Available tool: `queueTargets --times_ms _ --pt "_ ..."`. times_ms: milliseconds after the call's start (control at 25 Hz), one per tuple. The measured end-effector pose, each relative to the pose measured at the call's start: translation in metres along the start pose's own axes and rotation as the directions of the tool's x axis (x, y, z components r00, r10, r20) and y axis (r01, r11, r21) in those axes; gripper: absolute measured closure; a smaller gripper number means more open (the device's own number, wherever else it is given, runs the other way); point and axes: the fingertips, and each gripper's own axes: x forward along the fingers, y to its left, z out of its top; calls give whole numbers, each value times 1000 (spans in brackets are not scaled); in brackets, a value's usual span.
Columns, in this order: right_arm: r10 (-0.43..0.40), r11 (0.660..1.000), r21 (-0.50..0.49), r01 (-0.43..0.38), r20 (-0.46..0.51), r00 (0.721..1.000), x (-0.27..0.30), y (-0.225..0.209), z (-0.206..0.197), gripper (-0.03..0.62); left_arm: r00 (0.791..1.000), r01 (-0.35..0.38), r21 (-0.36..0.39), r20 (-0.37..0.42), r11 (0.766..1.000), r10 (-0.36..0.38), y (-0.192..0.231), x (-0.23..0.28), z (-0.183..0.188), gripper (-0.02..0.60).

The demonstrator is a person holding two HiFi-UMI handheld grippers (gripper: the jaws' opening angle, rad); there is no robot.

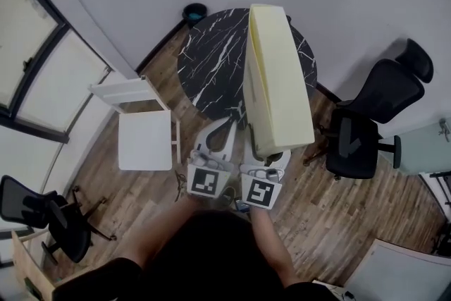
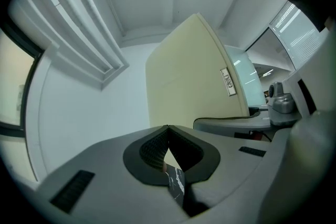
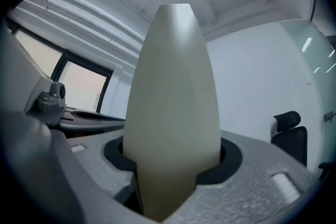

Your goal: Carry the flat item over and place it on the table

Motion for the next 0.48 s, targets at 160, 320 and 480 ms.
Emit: queueTargets --times_ms 160,320,480 --pt "18 1000 -6 -18 0 1000 22 3 -8 324 1000 -14 11 -2 1000 14 20 14 -6 581" --pt "9 1000 -7 -9 -18 1000 46 9 -16 324 1000 5 -10 3 1000 -5 41 29 -13 581" --pt "4 1000 -20 -5 -44 999 80 23 -24 324 999 40 -26 9 999 -39 70 49 -19 581"
